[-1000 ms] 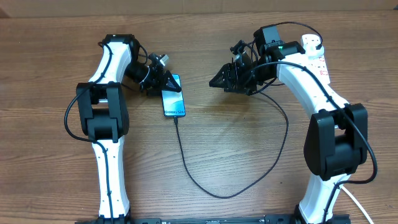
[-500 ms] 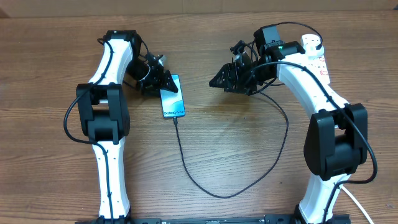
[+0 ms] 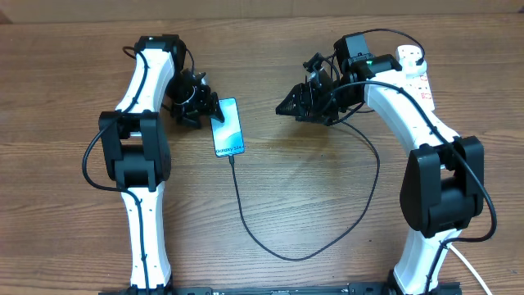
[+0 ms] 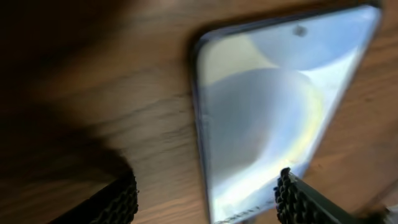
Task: Plug charger to phone and switch on socket
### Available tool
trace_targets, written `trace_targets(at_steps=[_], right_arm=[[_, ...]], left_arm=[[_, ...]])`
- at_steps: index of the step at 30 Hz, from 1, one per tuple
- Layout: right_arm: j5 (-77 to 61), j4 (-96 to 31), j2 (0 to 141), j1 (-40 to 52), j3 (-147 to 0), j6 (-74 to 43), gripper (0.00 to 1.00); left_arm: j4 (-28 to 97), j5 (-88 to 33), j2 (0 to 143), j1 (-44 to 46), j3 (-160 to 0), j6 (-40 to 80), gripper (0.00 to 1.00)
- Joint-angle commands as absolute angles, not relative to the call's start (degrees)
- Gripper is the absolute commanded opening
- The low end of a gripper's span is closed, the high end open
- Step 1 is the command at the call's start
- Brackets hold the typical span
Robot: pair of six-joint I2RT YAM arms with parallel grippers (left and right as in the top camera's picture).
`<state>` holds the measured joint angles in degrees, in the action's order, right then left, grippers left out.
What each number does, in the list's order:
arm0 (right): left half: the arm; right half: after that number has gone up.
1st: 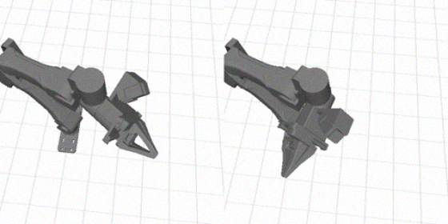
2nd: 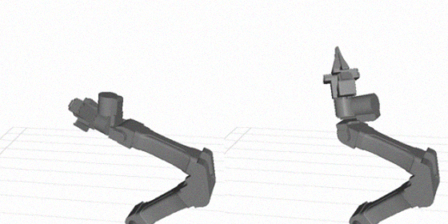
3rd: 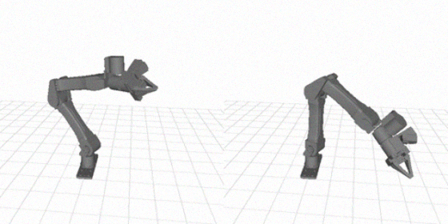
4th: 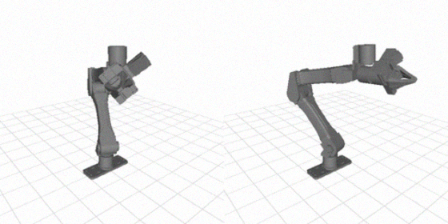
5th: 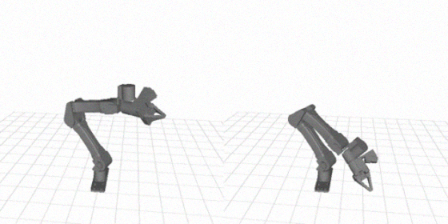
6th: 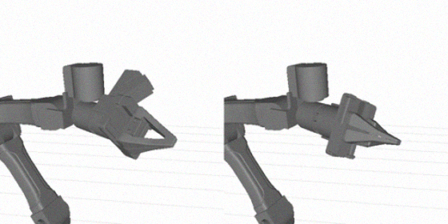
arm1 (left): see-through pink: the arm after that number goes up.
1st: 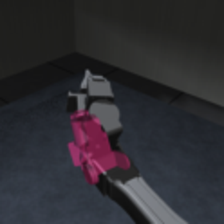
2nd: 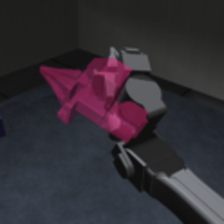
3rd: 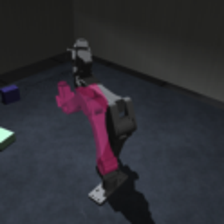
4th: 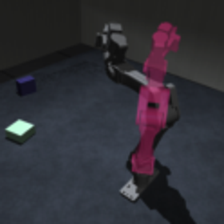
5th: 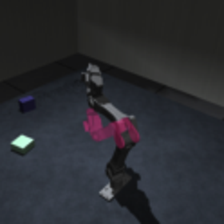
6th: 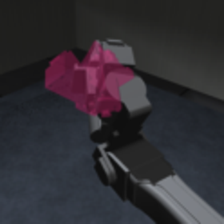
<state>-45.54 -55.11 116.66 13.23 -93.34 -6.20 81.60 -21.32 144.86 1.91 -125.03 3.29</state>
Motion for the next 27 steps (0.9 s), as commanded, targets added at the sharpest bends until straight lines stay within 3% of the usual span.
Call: trace_targets(at_steps=[1, 12, 16, 18, 27], right_arm=[[-44.99, -55.05, 117.25, 13.54, -94.24, -5.78, 0.59], [-34.85, -62.17, 112.62, 8.97, -101.65, -5.82, 0.56], [-27.57, -67.33, 111.33, 4.34, -107.66, -6.24, 0.67], [-25.08, -70.02, 111.26, 0.60, -111.42, -7.14, 0.75], [-18.55, -66.78, 111.33, -17.32, -115.09, -16.56, 0.97]], left_arm=[[81.32, -3.77, 148.16, 1.15, -125.95, 9.30, 0.70], [91.07, -4.14, 135.90, 1.17, -150.04, 9.23, 0.71], [91.72, -4.97, 128.99, 1.17, -153.88, 9.26, 0.74], [91.68, -5.13, 125.12, 1.17, -153.91, 9.26, 1.00], [92.60, -5.10, 119.07, 1.15, -153.91, 9.26, 1.00]])
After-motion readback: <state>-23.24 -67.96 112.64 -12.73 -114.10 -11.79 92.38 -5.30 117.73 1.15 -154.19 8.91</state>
